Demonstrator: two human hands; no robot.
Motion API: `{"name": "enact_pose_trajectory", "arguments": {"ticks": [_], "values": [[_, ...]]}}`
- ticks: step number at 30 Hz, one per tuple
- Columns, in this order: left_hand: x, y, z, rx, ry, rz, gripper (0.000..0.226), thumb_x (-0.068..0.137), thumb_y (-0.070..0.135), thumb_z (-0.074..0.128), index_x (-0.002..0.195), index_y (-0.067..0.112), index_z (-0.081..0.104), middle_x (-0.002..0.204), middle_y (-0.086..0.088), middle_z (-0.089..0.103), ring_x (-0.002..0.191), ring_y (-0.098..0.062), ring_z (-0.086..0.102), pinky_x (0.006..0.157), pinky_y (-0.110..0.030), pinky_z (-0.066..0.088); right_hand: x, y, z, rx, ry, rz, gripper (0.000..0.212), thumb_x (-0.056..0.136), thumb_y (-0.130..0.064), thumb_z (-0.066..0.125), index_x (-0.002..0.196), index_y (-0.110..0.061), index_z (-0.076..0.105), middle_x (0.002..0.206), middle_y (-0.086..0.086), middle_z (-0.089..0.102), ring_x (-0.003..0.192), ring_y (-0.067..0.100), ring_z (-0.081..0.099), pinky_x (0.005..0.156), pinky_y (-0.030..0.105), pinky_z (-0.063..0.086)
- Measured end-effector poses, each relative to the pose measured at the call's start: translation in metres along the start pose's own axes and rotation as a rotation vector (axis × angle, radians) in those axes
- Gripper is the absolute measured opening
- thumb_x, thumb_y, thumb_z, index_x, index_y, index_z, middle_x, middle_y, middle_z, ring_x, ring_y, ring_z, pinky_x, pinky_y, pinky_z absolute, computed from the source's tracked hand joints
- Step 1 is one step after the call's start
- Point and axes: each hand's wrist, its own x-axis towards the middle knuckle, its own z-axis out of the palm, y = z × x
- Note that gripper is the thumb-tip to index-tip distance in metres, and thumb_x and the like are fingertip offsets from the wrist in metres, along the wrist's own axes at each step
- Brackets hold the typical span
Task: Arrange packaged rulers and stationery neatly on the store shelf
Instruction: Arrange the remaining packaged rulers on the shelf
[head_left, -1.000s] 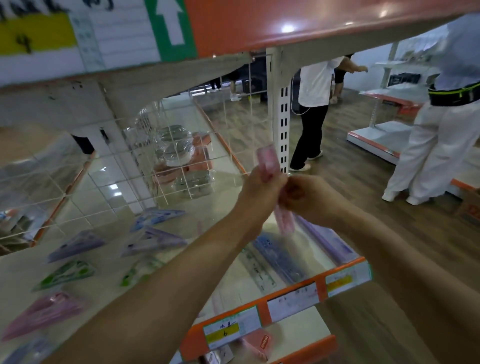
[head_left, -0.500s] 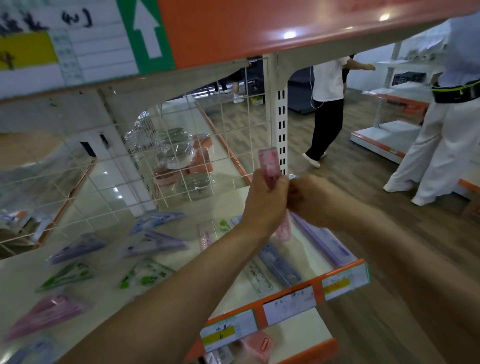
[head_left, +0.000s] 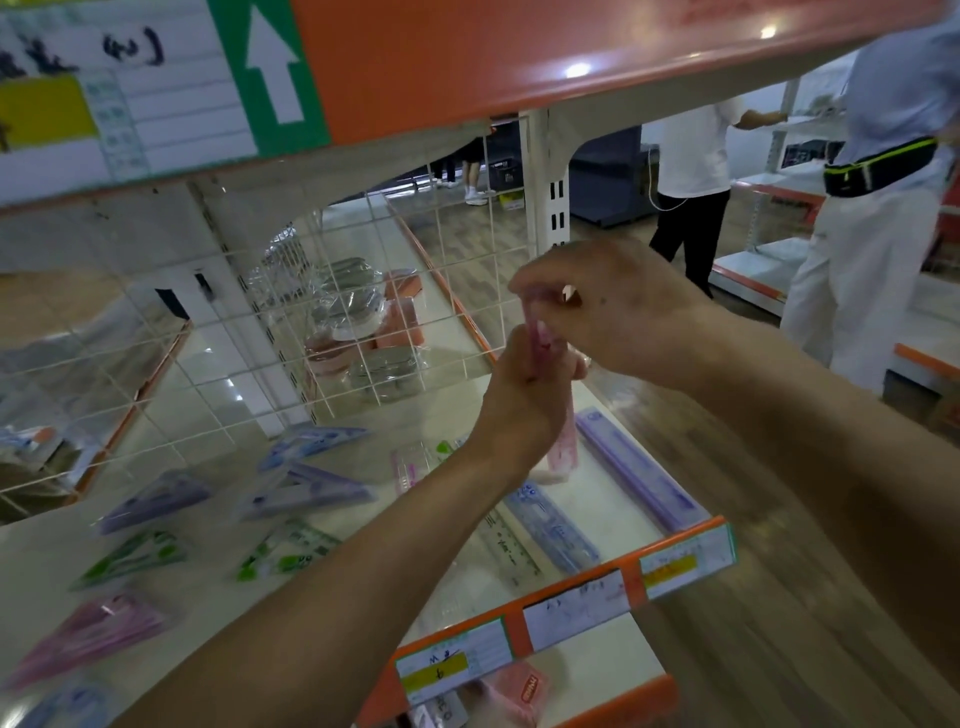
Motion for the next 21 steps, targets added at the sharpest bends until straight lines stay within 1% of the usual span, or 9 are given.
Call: {"name": "enact_pose_trajectory", "arguments": {"ticks": [3, 4, 7, 9, 11, 13, 16, 19, 21], "values": [[-0.003, -0.006, 0.0, 0.041, -0.026, 0.002, 0.014, 0.099, 0.016, 0.043, 0.105, 0.008, 0.052, 0.086, -0.003, 0.065, 0.082, -0.011, 0.062, 0.082, -0.029, 0.049, 0.001, -0.002, 0.005, -0.037, -0.032, -0.024, 0.026, 0.095, -0.014, 0.047, 0.112, -0.021, 0.065, 0.113, -0.005, 0.064, 0.102, 0.015, 0.059, 0.087, 0.026, 0.047], [-0.006, -0.009, -0.002, 0.052, -0.042, -0.013, 0.013, 0.098, 0.015, 0.043, 0.103, 0.009, 0.053, 0.085, -0.001, 0.065, 0.083, -0.012, 0.062, 0.082, -0.029, 0.049, 0.0, -0.002, 0.007, -0.034, -0.053, -0.03, 0.029, 0.095, -0.014, 0.046, 0.116, -0.024, 0.064, 0.115, -0.006, 0.063, 0.103, 0.014, 0.059, 0.089, 0.027, 0.047], [-0.008, -0.01, -0.003, 0.026, -0.048, 0.0, 0.013, 0.097, 0.009, 0.043, 0.098, 0.01, 0.056, 0.081, 0.003, 0.064, 0.084, -0.01, 0.061, 0.083, -0.028, 0.047, 0.001, 0.0, 0.003, -0.001, -0.052, -0.034, 0.032, 0.094, -0.012, 0.047, 0.12, -0.024, 0.062, 0.109, -0.011, 0.057, 0.099, 0.006, 0.053, 0.079, 0.015, 0.042], [-0.008, -0.012, -0.003, 0.037, -0.056, 0.014, 0.012, 0.095, 0.007, 0.044, 0.098, 0.01, 0.055, 0.081, 0.003, 0.065, 0.085, -0.011, 0.063, 0.083, -0.029, 0.049, 0.002, 0.004, 0.004, -0.009, -0.029, -0.048, 0.032, 0.095, -0.013, 0.046, 0.119, -0.025, 0.063, 0.106, -0.012, 0.053, 0.1, 0.005, 0.05, 0.081, 0.016, 0.038], [-0.011, -0.014, -0.003, -0.008, -0.101, 0.006, 0.01, 0.097, 0.006, 0.044, 0.096, 0.01, 0.053, 0.081, 0.0, 0.065, 0.084, -0.015, 0.063, 0.081, -0.032, 0.051, 0.002, 0.008, 0.011, 0.039, -0.046, -0.042, 0.032, 0.096, -0.012, 0.046, 0.118, -0.027, 0.063, 0.105, -0.013, 0.055, 0.099, 0.007, 0.054, 0.086, 0.022, 0.045], [-0.01, -0.014, -0.005, -0.081, -0.144, -0.014, 0.011, 0.097, 0.003, 0.045, 0.095, 0.011, 0.053, 0.083, -0.005, 0.064, 0.083, -0.019, 0.064, 0.078, -0.035, 0.053, 0.006, 0.016, 0.013, 0.143, -0.053, -0.014, 0.033, 0.094, -0.009, 0.049, 0.118, -0.024, 0.063, 0.103, -0.012, 0.056, 0.096, 0.007, 0.057, 0.087, 0.022, 0.048], [-0.006, -0.008, -0.005, -0.211, -0.221, -0.144, 0.01, 0.096, 0.002, 0.046, 0.103, 0.008, 0.051, 0.088, -0.008, 0.065, 0.084, -0.022, 0.066, 0.076, -0.037, 0.056, 0.018, 0.031, 0.014, 0.239, -0.041, 0.027, 0.034, 0.09, -0.008, 0.056, 0.122, -0.019, 0.061, 0.101, -0.008, 0.058, 0.093, 0.007, 0.06, 0.086, 0.018, 0.05], [-0.007, -0.012, 0.0, -0.266, -0.287, -0.346, 0.01, 0.097, 0.003, 0.046, 0.104, 0.01, 0.05, 0.094, -0.011, 0.064, 0.087, -0.026, 0.066, 0.08, -0.041, 0.055, 0.022, 0.045, 0.023, 0.24, -0.173, 0.095, 0.029, 0.088, -0.007, 0.059, 0.116, -0.014, 0.067, 0.103, -0.006, 0.063, 0.089, 0.009, 0.062, 0.072, 0.008, 0.05], [-0.007, -0.017, 0.001, -0.276, -0.284, -0.418, 0.01, 0.097, 0.003, 0.046, 0.105, 0.009, 0.048, 0.095, -0.012, 0.064, 0.086, -0.026, 0.066, 0.081, -0.042, 0.054, 0.023, 0.053, 0.033, 0.276, -0.215, 0.128, 0.025, 0.087, -0.008, 0.062, 0.109, -0.014, 0.071, 0.104, -0.002, 0.068, 0.09, 0.015, 0.065, 0.077, 0.019, 0.054]]}}
